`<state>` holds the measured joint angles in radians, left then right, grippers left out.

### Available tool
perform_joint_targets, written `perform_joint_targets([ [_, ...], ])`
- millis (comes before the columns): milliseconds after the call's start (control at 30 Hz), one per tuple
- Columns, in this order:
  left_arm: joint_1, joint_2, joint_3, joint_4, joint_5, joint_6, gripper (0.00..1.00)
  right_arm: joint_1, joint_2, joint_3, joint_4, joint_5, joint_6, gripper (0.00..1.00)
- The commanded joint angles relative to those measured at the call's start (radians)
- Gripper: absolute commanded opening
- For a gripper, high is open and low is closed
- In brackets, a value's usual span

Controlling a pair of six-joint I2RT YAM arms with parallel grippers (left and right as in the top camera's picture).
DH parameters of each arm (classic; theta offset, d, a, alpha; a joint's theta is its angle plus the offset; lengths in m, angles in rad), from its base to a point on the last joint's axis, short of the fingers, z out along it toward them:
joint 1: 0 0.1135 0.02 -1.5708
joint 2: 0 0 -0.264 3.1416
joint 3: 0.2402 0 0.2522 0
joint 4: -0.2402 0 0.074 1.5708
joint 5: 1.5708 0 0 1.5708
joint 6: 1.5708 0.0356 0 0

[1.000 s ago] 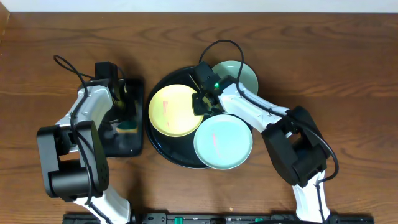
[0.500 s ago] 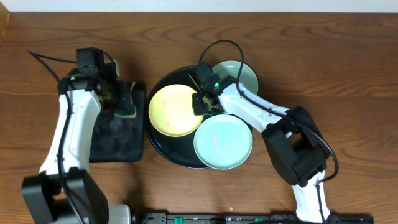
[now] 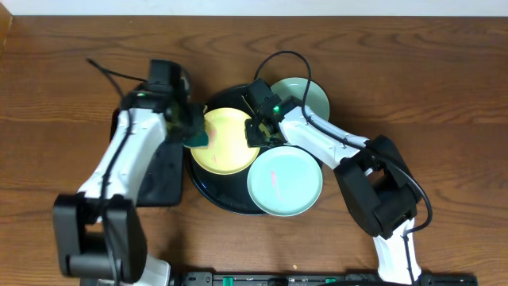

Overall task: Clean dirty plates on tray and stack at the side
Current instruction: 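Grasp the green sponge with the left gripper and lift it, then scrub the yellow plate with the sponge in the left gripper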

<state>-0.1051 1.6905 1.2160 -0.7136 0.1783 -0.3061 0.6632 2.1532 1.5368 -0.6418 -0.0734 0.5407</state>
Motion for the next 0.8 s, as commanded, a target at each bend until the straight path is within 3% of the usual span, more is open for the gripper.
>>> perform_joint_targets([
  [0,-0.039,0.066,-0.016,0.014,-0.068,-0.075,0.08,0.012,0.043,0.006,-0.006,0.043,-0.022,0.02],
  [333,-0.113,0.231,-0.016,0.019,-0.126,-0.181,0.07,0.011,0.043,0.006,-0.005,0.043,-0.023,0.03],
  [433,-0.130,0.240,-0.016,0.029,-0.023,-0.065,0.07,0.011,0.043,0.006,-0.005,0.045,-0.023,0.04],
  [567,-0.143,0.240,-0.016,0.046,0.285,0.268,0.07,0.011,0.043,0.006,-0.004,0.047,-0.022,0.04],
  [700,-0.135,0.240,-0.016,0.067,0.296,0.280,0.07,0.011,0.043,0.006,-0.003,0.047,-0.023,0.04],
  [767,-0.125,0.240,-0.016,0.090,0.198,0.179,0.07,0.011,0.043,0.006,-0.005,0.047,-0.022,0.04],
])
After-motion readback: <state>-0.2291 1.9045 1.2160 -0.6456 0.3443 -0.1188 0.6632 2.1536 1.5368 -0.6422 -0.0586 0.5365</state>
